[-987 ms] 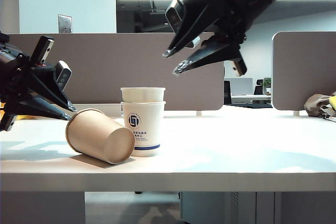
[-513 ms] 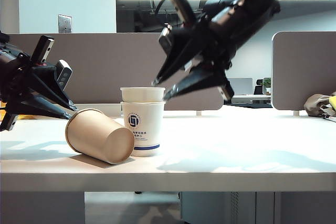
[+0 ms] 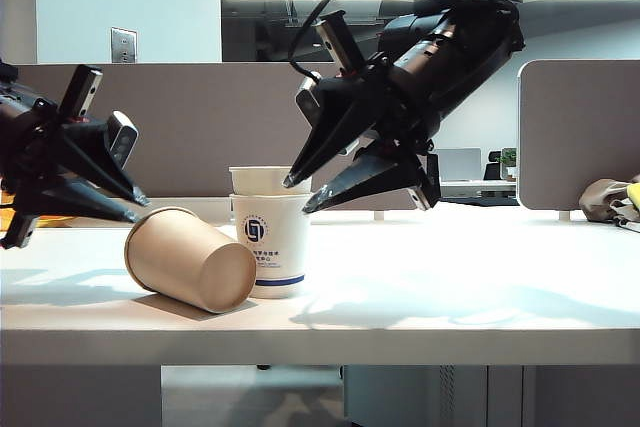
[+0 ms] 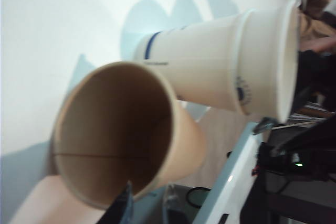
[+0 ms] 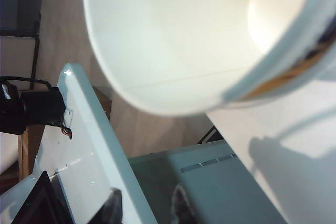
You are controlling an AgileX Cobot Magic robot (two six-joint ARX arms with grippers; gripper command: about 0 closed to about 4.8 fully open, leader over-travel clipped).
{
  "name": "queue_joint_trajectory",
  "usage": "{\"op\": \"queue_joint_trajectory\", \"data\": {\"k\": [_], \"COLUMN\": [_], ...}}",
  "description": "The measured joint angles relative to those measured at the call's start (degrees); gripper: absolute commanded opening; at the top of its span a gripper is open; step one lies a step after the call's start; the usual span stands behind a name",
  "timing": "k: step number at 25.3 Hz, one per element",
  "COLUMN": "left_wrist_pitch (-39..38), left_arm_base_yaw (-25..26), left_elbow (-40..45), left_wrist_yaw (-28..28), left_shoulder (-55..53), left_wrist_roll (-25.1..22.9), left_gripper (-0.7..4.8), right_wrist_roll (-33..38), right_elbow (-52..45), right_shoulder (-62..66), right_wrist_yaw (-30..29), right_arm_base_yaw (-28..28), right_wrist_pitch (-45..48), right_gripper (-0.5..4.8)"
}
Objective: Pick up all the paper cups on the table one by one and stack them together.
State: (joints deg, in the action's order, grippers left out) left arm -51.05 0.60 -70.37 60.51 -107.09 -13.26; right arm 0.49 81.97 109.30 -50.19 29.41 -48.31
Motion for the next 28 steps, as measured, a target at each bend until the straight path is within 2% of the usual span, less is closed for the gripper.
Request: {"op": "queue_joint_trajectory", "data": {"k": [23, 28], "left_wrist_pitch": [0.9, 0.9], "left_arm_base_yaw": [-2.5, -3.0], "left_elbow": [0.0, 0.0], "left_wrist_yaw": [1.7, 1.7], "left_shoulder": [-2.4, -2.5], "left_wrist_roll": [0.0, 0.0], "left_gripper": [0.80, 0.81], "right_wrist_roll": [0.2, 0.4], "right_elbow": [0.0, 0.0], "right_shoulder": [0.2, 0.2], "right_wrist_yaw": [-0.7, -2.7], "right_arm_base_yaw": [0.2, 0.3], "right_wrist_pitch": [0.4, 0.2], "right_gripper": [1.26, 1.27]}}
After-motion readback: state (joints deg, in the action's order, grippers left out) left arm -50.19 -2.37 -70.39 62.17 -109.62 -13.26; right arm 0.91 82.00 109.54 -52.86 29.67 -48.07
